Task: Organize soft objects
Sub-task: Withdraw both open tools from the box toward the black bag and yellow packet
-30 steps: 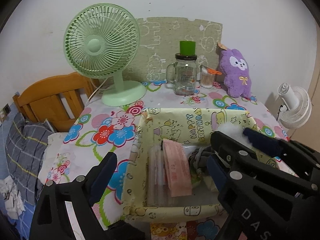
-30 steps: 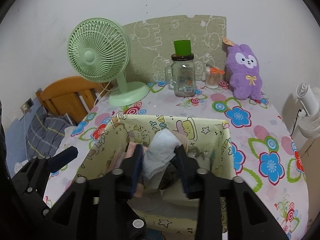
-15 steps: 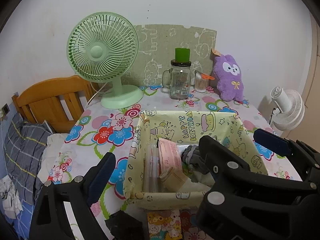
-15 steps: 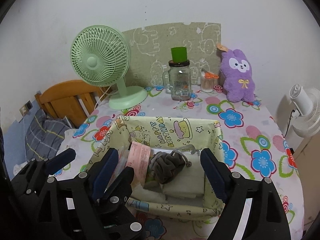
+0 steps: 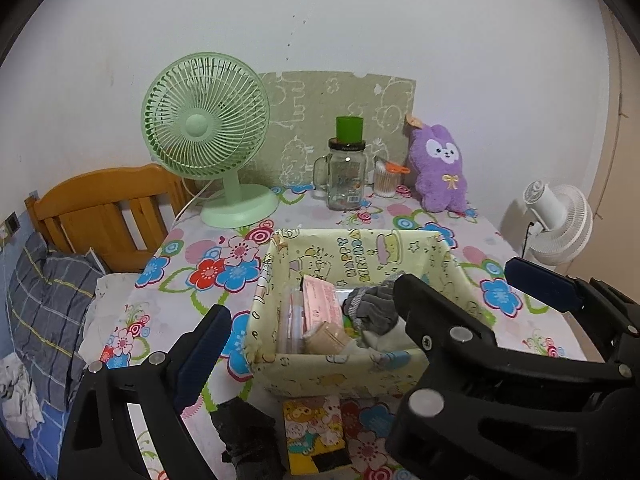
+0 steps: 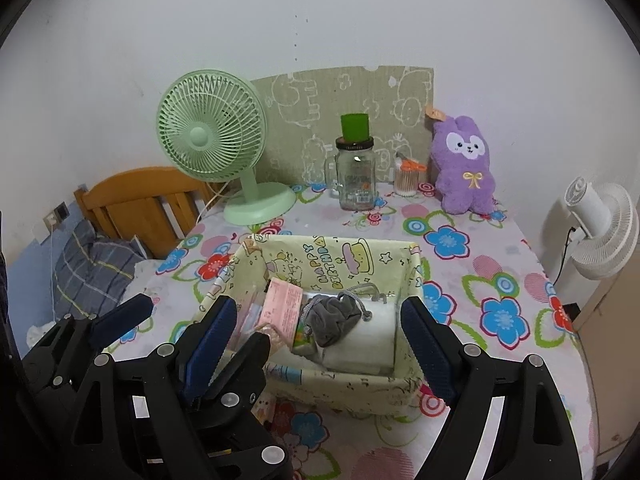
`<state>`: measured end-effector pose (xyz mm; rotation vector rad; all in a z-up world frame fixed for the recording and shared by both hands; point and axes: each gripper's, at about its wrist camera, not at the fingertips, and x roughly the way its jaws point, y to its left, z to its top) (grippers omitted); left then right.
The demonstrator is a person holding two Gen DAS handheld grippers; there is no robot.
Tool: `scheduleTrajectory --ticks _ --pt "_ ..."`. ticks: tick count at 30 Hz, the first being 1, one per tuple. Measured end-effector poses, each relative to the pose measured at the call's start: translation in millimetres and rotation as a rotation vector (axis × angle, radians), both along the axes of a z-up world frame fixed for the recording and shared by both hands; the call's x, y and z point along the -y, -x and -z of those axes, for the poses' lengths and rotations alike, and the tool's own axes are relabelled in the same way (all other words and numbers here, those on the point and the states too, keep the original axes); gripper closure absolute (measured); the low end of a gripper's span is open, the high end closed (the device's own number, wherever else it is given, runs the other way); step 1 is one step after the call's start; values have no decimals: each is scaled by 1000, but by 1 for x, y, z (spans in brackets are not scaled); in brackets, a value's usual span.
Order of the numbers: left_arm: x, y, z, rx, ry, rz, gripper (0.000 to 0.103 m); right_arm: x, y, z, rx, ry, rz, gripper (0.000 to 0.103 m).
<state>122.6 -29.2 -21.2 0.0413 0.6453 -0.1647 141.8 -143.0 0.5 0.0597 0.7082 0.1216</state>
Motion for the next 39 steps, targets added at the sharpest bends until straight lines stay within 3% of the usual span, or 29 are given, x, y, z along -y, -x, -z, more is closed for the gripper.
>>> scheduleTrajectory --ticks 2,11,39 --pt "0 6 -3 6 11 8 7 1 7 -3 14 2 12 6" --pt "2 32 -13 34 21 22 0 5 37 -17 52 8 29 2" --pt "1 97 -15 91 26 63 0 5 109 -27 89 36 53 0"
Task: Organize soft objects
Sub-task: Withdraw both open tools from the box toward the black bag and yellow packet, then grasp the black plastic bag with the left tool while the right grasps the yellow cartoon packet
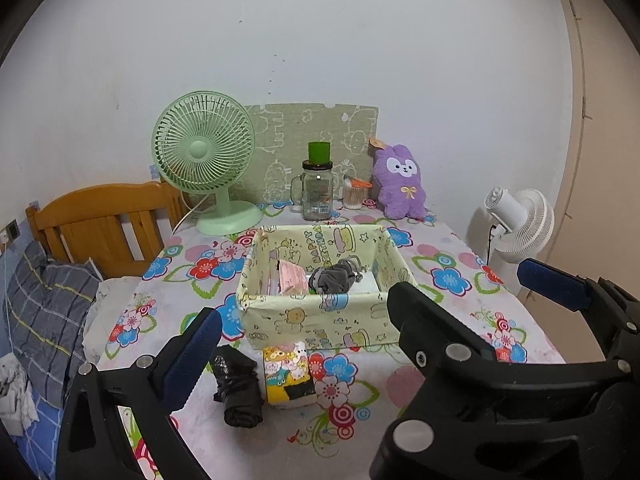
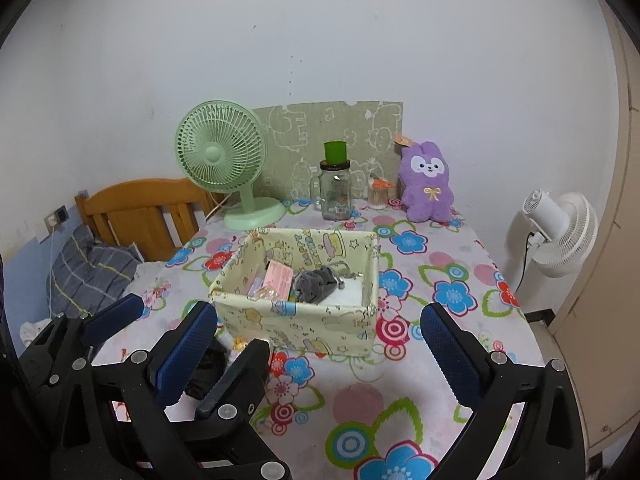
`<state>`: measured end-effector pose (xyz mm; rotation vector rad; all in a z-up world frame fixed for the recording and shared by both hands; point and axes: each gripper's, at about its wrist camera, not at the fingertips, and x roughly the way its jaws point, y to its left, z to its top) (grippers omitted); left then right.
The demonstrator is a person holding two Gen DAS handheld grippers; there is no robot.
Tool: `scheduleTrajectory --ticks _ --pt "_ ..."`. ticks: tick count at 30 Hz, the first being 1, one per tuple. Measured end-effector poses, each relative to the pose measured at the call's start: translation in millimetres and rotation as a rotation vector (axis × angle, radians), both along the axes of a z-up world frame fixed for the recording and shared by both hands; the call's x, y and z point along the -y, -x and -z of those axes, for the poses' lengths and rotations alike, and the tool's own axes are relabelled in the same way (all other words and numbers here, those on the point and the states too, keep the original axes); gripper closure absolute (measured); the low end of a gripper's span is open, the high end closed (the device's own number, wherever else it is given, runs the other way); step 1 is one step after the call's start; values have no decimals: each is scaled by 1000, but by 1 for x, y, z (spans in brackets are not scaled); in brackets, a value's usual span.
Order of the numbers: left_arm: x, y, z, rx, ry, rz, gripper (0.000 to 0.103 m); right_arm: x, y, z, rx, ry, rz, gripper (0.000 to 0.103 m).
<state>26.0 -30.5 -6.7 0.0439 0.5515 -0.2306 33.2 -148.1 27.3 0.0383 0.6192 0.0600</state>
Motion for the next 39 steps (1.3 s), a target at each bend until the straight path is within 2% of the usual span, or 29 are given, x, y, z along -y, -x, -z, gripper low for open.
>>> scheduleTrajectory --ticks 15,28,32,39 --pt "-10 11 29 -49 -20 -8 1 -11 13 32 -50 -18 -6 0" --pt "-23 2 66 -129 -54 -51 1 -20 3 74 -118 -38 -7 0" --pt "-26 -2 78 -148 -94 -91 1 -26 -3 86 -142 -20 -16 0" --pt "-39 -16 95 -211 -77 -125 4 -33 -16 104 -186 -18 -46 0"
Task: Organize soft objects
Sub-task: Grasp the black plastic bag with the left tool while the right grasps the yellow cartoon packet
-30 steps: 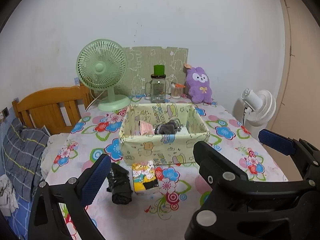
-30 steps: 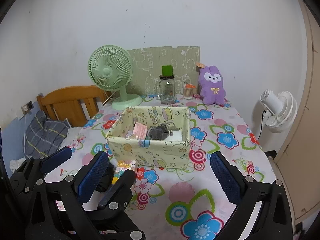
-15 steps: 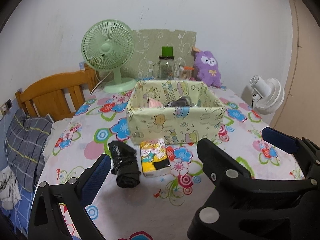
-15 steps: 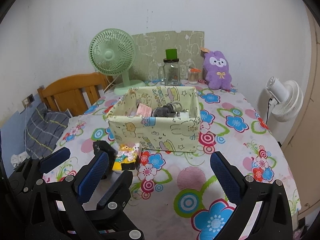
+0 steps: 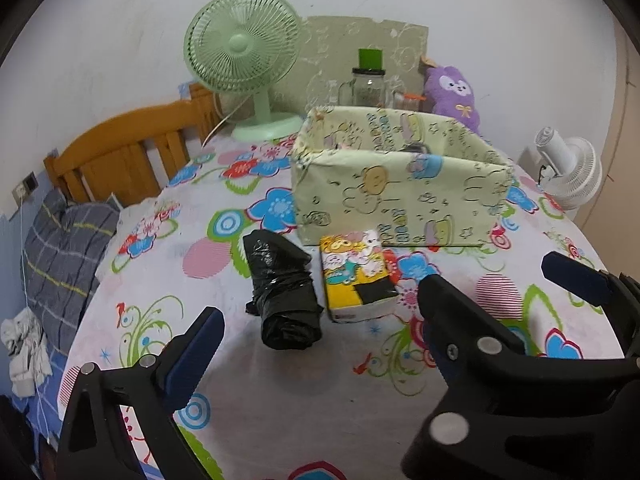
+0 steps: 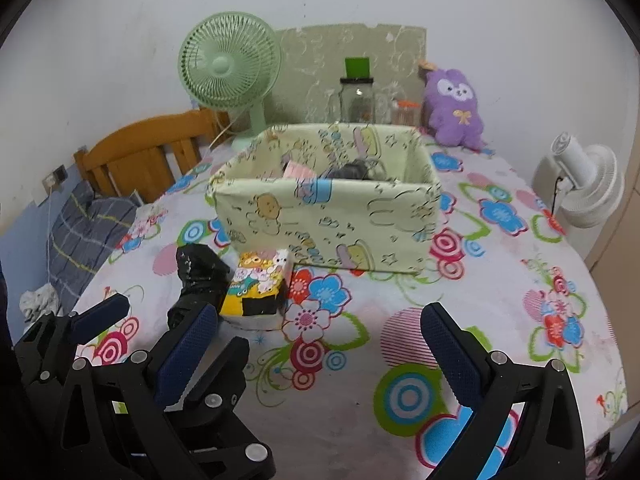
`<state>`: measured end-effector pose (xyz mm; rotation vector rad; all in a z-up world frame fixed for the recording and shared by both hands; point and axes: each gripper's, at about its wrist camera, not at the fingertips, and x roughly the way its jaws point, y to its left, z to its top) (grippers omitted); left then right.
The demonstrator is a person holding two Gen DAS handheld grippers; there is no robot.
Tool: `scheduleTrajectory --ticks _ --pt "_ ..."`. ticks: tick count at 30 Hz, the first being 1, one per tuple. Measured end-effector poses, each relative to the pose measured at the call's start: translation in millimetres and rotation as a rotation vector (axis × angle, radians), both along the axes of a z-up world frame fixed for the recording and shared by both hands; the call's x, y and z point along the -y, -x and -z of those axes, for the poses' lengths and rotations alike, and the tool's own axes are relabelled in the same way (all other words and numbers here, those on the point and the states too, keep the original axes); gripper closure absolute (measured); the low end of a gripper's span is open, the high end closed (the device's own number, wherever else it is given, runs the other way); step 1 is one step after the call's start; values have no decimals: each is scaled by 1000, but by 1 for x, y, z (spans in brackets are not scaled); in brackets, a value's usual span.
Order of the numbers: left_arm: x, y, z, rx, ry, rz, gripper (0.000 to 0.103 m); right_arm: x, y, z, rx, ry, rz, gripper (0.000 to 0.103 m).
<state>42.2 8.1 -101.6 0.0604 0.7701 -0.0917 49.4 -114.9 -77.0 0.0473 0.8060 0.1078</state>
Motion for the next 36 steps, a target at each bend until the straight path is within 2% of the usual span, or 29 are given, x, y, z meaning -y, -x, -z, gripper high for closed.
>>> scheduleTrajectory --ticks 3,8,15,25,32,33,35,36 --pt "-7 -8 4 -19 8 -22 5 -1 -7 5 -16 -16 1 0" --pt "-17 -21 11 -51 28 -52 12 -2 -16 11 -29 -27 5 0" --pt "-25 -34 14 -60 38 -67 17 -5 -28 13 -35 -30 8 0" --pt "-39 -56 25 -98 44 -115 30 -16 -49 20 -62 -23 -9 0" --pt "-39 -64 35 -130 65 -90 36 -23 -57 28 -84 -19 -28 0" --pt "-38 -65 36 -134 64 -85 38 -24 -58 30 -88 -17 -27 0" --pt "-37 -66 40 -149 67 -77 50 -25 -59 33 -98 -10 -26 0" --pt "-36 -67 41 -156 72 -75 51 -25 -61 35 -103 -7 -24 0"
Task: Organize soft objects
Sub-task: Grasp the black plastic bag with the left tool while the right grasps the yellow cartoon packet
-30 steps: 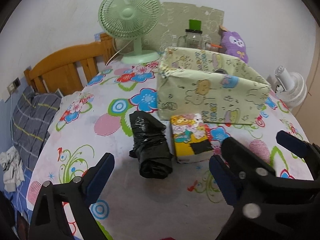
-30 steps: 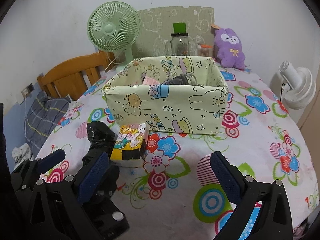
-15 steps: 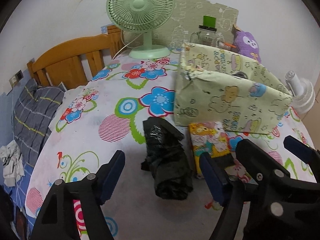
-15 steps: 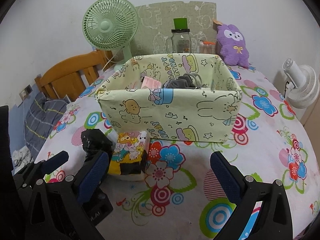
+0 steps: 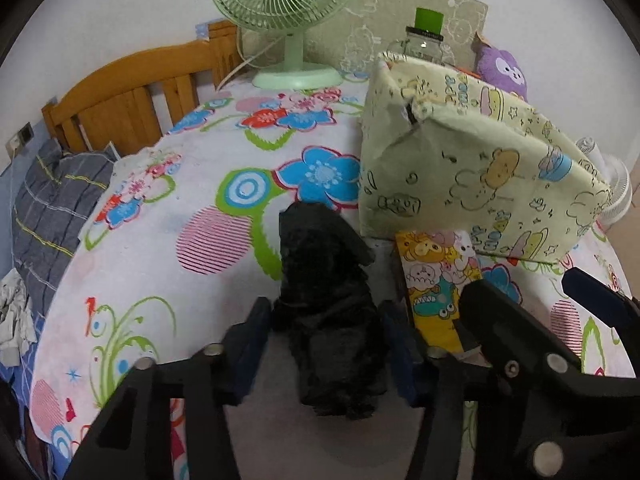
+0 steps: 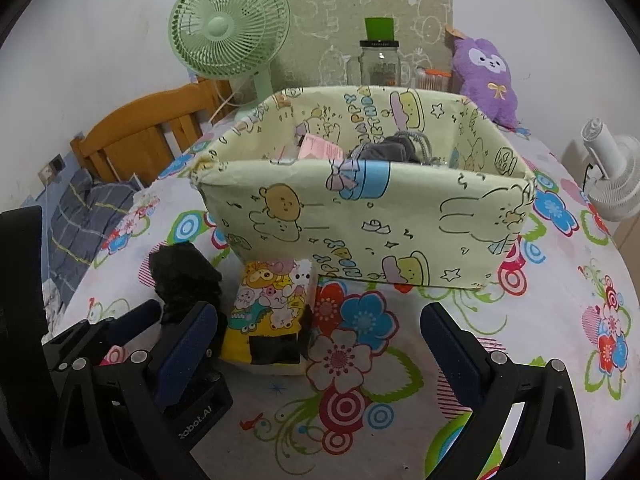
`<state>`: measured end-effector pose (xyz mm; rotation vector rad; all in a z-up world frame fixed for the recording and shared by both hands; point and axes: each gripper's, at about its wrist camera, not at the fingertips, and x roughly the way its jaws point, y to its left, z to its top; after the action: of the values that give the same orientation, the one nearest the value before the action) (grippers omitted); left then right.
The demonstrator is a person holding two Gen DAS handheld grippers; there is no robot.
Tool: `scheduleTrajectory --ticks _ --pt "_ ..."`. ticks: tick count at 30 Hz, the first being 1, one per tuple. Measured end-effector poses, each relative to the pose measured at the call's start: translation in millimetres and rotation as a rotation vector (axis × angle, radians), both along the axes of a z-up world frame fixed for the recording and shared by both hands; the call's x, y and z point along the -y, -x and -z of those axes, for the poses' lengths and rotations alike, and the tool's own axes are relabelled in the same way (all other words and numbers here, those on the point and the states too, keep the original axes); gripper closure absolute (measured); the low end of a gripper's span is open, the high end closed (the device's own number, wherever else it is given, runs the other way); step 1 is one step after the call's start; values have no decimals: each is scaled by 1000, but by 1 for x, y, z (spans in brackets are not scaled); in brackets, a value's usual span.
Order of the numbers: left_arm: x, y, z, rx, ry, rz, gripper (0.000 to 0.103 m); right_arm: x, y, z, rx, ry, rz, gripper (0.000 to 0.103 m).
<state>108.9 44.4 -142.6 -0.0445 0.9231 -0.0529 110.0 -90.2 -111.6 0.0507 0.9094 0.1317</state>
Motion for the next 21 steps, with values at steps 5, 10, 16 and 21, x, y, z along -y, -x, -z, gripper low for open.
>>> scheduleTrajectory --ticks 5,10,16,21 --pt "0 2 0 10 2 12 54 -4 -3 4 -10 9 -8 0" --pt "-4 7 -1 14 -2 17 55 -10 -2 5 -13 18 -22 0" --pt "-13 13 -2 12 -13 7 56 -21 -1 5 -10 29 -49 0" --pt "-16 15 -3 12 -8 12 56 -25 -2 6 -13 21 -52 0"
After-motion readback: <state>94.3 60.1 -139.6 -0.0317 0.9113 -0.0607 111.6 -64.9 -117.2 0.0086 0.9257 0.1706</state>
